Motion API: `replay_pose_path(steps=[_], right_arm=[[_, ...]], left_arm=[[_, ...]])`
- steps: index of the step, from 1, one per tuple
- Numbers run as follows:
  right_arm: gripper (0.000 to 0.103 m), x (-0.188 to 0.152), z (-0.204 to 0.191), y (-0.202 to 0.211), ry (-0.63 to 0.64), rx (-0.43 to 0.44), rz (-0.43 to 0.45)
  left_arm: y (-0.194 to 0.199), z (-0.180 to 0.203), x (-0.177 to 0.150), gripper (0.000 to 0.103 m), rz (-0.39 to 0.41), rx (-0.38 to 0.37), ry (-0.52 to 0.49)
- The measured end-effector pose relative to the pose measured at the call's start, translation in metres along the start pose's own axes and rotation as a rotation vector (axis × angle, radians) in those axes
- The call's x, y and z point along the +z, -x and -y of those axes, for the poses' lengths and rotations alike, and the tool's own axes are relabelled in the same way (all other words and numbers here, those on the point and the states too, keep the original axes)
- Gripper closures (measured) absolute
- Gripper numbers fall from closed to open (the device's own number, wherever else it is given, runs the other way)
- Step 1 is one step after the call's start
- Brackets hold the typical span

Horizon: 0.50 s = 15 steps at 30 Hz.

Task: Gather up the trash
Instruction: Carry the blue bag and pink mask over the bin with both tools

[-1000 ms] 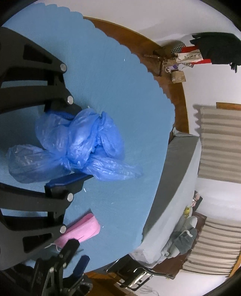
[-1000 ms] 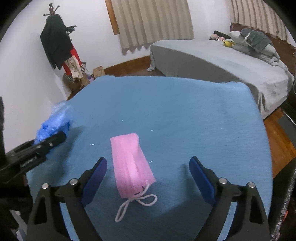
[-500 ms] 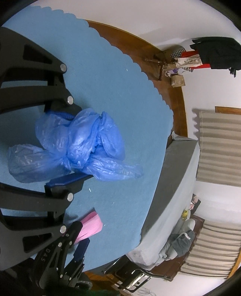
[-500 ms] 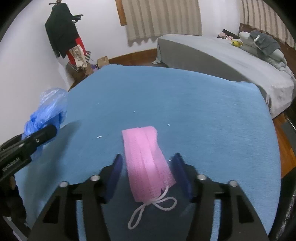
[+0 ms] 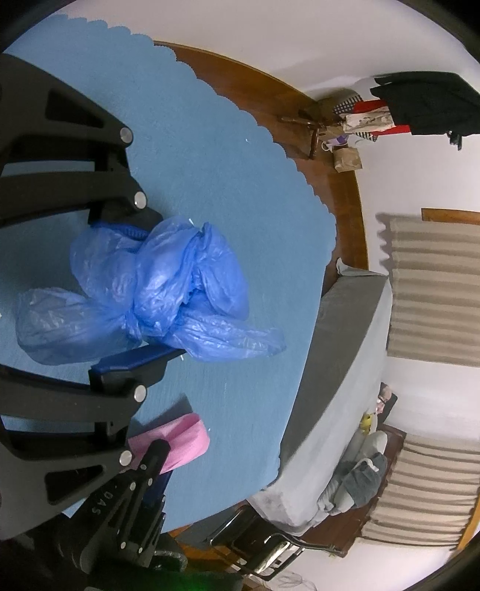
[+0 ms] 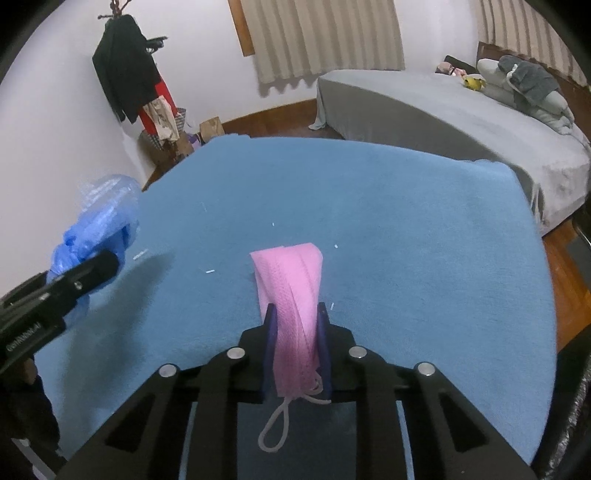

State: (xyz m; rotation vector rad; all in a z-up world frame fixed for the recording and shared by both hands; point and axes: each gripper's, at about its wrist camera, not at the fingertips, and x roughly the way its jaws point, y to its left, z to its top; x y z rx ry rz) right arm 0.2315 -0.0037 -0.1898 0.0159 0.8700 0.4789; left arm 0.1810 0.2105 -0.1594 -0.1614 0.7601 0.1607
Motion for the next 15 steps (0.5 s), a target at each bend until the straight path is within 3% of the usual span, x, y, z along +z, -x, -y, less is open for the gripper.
replay_pose_path(steps=[15], right_arm=[[0.083, 0.002, 0.018, 0.072, -0.049, 0.026, 0.119]], left_arm=[[0.035, 0.034, 0.006, 0.056, 0.059, -0.044, -0.036]])
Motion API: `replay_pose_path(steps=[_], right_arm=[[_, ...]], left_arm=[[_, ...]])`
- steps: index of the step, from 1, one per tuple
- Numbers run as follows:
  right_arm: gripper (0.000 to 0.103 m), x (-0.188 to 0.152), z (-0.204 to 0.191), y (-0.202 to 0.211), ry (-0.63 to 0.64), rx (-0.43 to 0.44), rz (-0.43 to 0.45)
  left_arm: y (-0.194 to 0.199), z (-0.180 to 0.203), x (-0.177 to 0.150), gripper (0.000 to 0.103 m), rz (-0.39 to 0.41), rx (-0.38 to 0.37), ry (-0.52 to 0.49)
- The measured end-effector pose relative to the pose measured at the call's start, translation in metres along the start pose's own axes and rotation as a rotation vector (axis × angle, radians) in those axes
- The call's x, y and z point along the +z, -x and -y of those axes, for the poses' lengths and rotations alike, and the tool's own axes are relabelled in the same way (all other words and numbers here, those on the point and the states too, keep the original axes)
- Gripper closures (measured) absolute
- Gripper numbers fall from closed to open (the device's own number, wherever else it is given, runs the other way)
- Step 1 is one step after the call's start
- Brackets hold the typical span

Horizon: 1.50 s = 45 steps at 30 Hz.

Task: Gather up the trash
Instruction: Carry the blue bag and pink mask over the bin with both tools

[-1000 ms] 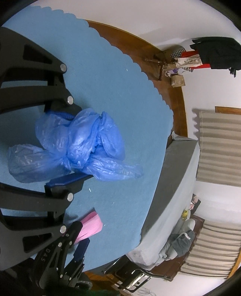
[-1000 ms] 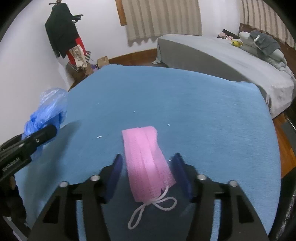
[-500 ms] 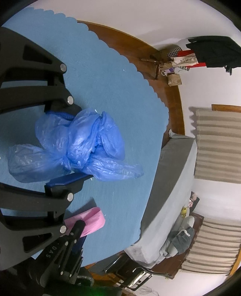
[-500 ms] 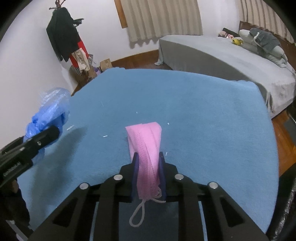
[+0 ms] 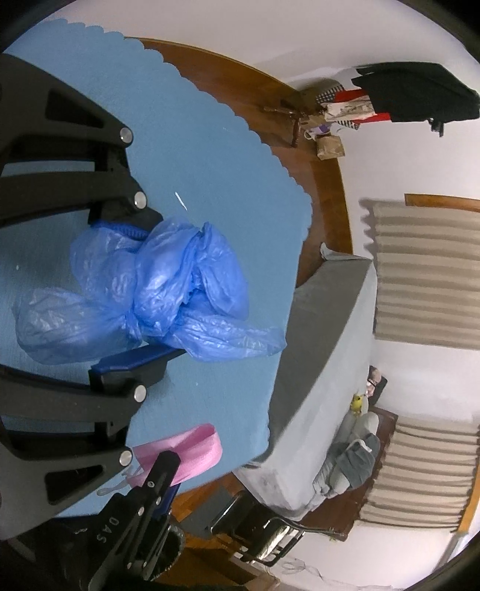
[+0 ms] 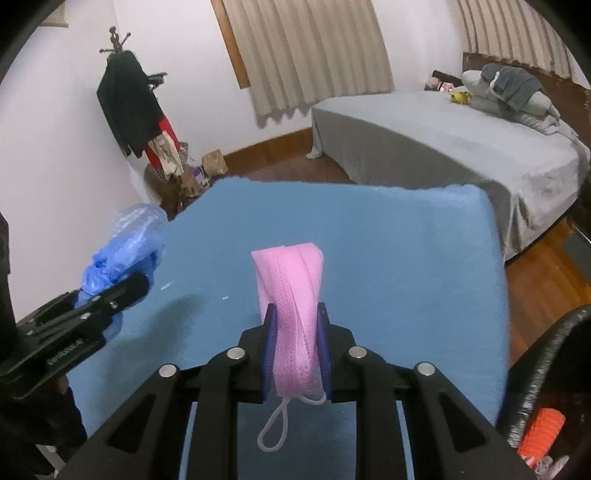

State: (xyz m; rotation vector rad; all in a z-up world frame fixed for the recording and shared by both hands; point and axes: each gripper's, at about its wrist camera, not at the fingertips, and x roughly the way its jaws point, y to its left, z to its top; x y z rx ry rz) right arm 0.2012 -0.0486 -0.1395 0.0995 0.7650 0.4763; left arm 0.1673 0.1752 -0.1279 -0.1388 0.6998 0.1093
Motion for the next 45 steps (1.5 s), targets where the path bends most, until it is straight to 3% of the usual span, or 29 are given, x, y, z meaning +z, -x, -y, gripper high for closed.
replay_pose_path(steps=[27, 45], right_arm=[[0.083, 0.002, 0.049, 0.145, -0.038, -0.099, 0.196], [0.083, -0.031, 0.095, 0.206, -0.085, -0.2, 0.233]], left_arm=[[0.079, 0.101, 0.002, 0.056, 0.109, -0.146, -0.098], [0.106, 0.169, -0.017, 0.056, 0.121, -0.27, -0.185]])
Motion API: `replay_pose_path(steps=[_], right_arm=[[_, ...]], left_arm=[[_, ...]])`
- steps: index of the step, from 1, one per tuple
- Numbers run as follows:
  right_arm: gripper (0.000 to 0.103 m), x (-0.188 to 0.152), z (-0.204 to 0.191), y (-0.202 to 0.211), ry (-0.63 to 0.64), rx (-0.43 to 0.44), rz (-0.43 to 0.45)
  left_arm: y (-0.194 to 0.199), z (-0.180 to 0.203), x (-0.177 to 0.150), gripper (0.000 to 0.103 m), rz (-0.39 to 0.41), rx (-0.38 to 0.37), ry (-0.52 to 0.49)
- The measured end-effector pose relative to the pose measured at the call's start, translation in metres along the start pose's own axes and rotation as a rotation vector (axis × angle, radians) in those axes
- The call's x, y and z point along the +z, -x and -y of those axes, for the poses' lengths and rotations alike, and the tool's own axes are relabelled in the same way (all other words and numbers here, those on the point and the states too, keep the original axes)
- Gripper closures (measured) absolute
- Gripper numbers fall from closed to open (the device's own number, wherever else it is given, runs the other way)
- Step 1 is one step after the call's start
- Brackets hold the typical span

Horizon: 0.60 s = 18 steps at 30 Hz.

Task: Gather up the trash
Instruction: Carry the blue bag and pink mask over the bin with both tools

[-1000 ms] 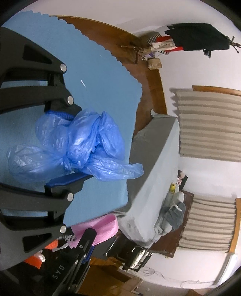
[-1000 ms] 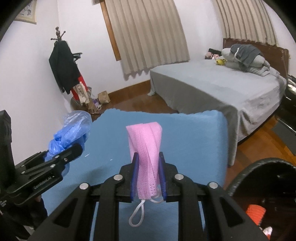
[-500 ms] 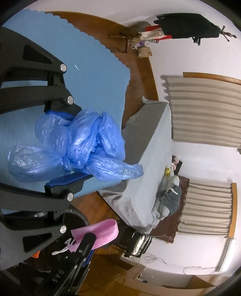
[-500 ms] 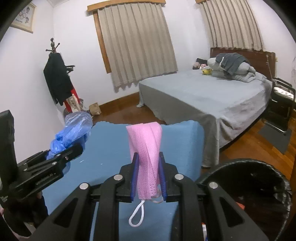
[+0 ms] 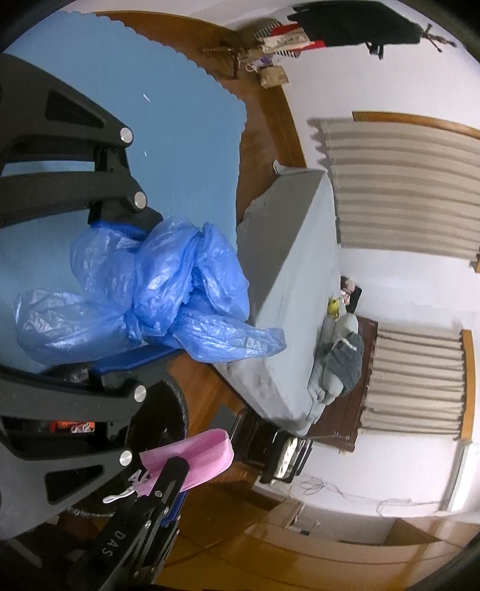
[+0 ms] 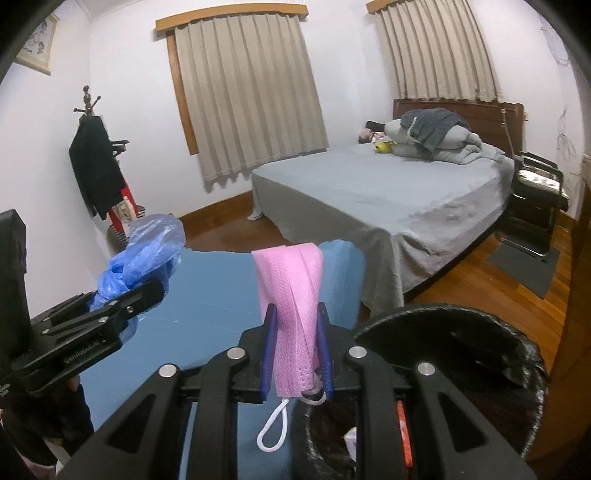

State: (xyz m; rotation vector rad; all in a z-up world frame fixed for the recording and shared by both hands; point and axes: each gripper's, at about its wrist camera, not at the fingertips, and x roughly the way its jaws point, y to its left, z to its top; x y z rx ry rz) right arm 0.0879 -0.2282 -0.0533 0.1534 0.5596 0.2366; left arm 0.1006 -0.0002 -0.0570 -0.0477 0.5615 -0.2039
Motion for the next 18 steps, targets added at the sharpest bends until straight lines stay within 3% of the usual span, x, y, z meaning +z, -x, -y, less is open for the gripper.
replay_pose_path(steps=[18], right_arm=[[0.083, -0.019, 0.067, 0.048, -0.077, -0.134, 0.029]], left_arm=[[-0.002, 0.082, -0.008, 0.055, -0.001, -0.144, -0.115]])
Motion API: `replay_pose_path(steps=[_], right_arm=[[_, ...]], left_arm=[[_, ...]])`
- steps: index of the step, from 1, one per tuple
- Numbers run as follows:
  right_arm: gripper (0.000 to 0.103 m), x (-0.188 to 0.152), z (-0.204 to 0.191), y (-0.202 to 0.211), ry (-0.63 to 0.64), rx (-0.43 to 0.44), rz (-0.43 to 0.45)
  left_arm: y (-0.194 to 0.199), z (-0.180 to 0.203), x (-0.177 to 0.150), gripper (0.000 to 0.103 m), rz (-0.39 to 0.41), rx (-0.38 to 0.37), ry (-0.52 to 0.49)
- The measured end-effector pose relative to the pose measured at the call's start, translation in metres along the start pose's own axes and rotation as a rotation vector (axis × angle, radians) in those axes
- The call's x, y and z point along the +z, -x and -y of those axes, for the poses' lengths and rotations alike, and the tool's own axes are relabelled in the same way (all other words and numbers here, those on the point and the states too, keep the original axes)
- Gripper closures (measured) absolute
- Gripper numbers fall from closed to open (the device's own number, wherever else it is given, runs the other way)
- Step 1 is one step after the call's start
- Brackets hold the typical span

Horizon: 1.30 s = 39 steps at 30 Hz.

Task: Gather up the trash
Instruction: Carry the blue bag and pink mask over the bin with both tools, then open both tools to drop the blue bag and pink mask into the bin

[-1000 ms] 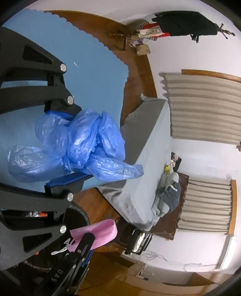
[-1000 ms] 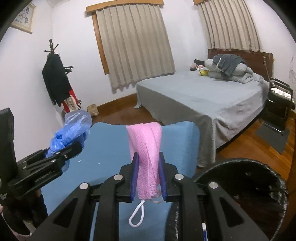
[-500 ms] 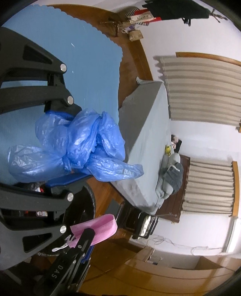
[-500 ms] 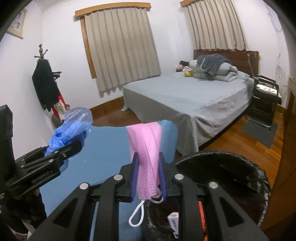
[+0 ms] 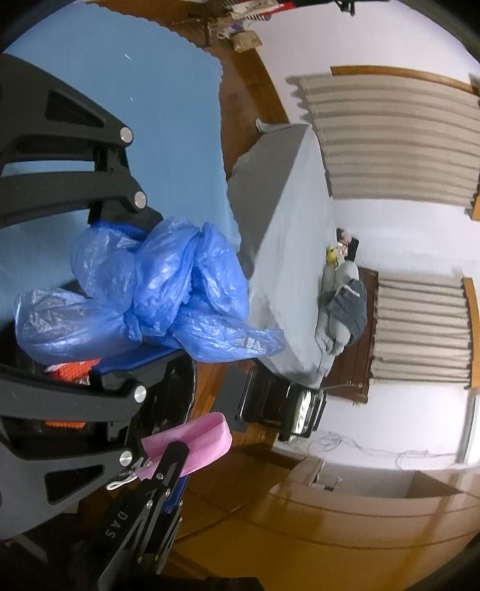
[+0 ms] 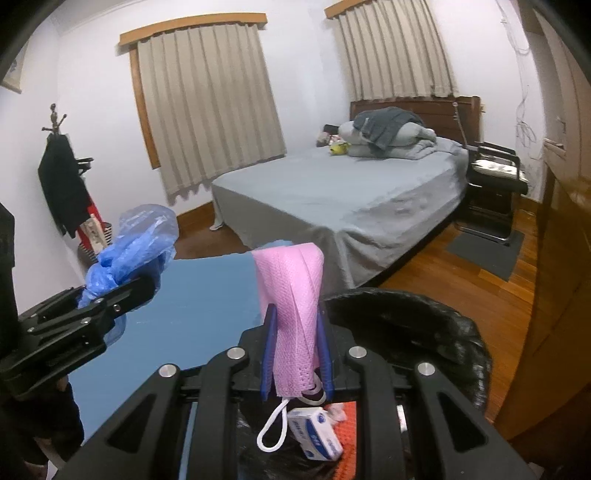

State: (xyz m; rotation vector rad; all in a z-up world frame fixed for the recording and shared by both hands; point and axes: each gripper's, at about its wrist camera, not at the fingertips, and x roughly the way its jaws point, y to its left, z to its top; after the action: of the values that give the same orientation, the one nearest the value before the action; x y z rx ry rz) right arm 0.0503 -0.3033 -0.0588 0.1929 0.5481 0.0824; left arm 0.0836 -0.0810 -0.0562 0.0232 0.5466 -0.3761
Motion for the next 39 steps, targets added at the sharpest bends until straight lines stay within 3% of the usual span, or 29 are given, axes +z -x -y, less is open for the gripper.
replay_pose_path(steps=[21, 39], right_arm=[[0.083, -0.016, 0.058, 0.018, -0.064, -0.105, -0.009], [0.083, -0.026, 0.085, -0.016, -0.083, -0.131, -0.079]], left_arm=[[-0.024, 0.058, -0.003, 0.055, -0.012, -0.123, -0.083], [-0.085, 0.069, -0.012, 0.055, -0.108, -0.195, -0.073]])
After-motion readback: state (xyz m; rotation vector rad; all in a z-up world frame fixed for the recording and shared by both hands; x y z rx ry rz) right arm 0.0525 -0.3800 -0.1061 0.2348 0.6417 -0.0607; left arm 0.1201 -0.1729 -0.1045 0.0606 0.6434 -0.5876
